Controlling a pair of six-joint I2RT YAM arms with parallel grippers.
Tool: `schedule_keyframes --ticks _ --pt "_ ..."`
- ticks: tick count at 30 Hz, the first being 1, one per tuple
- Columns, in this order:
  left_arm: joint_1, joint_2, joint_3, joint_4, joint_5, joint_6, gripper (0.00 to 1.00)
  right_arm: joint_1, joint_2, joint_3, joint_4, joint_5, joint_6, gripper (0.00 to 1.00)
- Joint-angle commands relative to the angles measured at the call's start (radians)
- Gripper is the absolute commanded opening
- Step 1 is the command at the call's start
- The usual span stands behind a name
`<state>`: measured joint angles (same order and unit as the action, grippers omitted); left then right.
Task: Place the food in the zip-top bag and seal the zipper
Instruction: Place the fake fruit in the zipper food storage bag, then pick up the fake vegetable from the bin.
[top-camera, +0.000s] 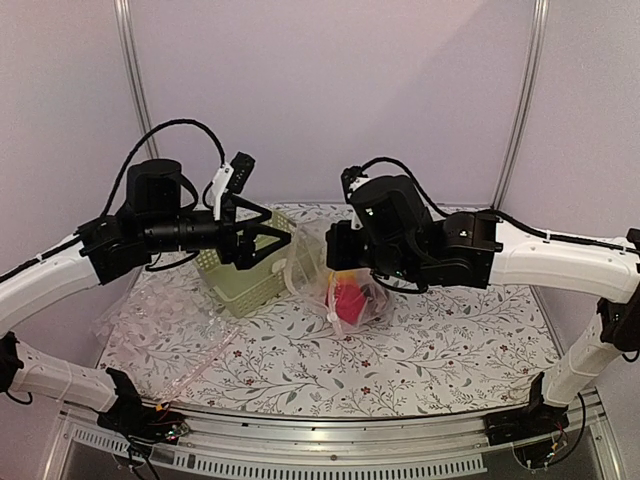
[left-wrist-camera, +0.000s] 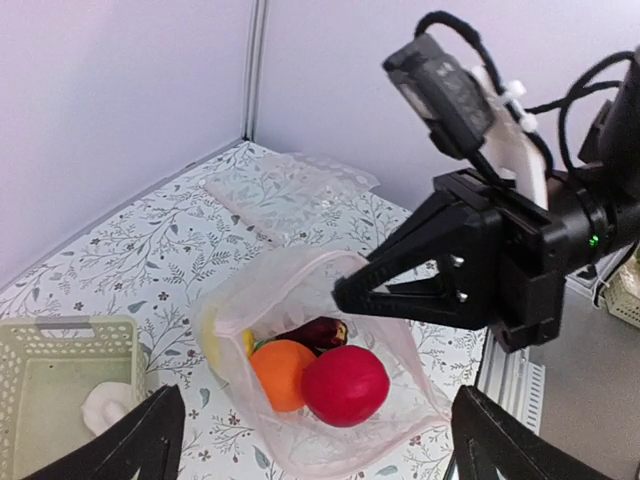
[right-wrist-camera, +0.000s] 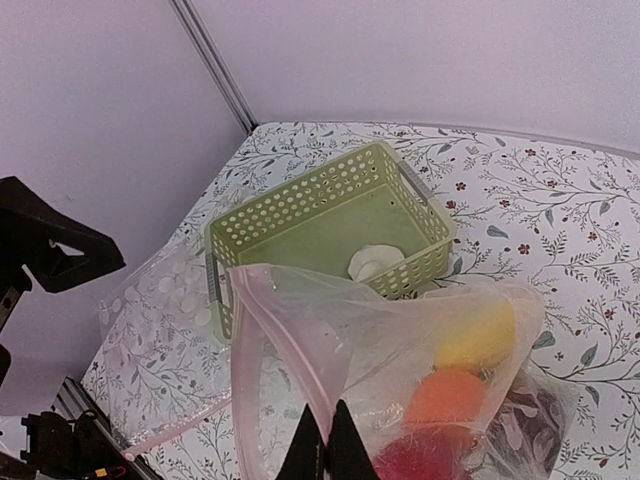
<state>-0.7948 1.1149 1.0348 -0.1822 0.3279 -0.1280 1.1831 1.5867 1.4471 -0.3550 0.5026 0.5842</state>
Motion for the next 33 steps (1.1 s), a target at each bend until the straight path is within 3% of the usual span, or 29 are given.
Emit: schedule_keyframes --ticks 1,9,16,27,33 --pt "0.102 0.098 0.071 -0.078 -0.030 -0.043 0.93 -0.006 -0.035 -0.019 -0.021 0.027 0.011 0.00" --pt "0.256 0.329 0.173 -0.202 0.015 -0.110 0.88 -0.006 -0.046 -0.031 -0.022 0.026 0.023 0.00" --pt "0.337 0.501 0.226 -0.248 0.087 -0.217 0.74 -0.006 -0.066 -0.045 -0.018 0.031 0.020 0.00" --pt "0.431 0.708 0.237 -0.140 0.150 -0.431 0.63 -0.005 -0.056 -0.024 -0.011 0.018 0.016 0.00" --pt "0.453 0.817 0.294 -0.127 0.126 -0.469 0.59 -0.005 -0.065 -0.039 -0.011 0.011 0.022 0.00"
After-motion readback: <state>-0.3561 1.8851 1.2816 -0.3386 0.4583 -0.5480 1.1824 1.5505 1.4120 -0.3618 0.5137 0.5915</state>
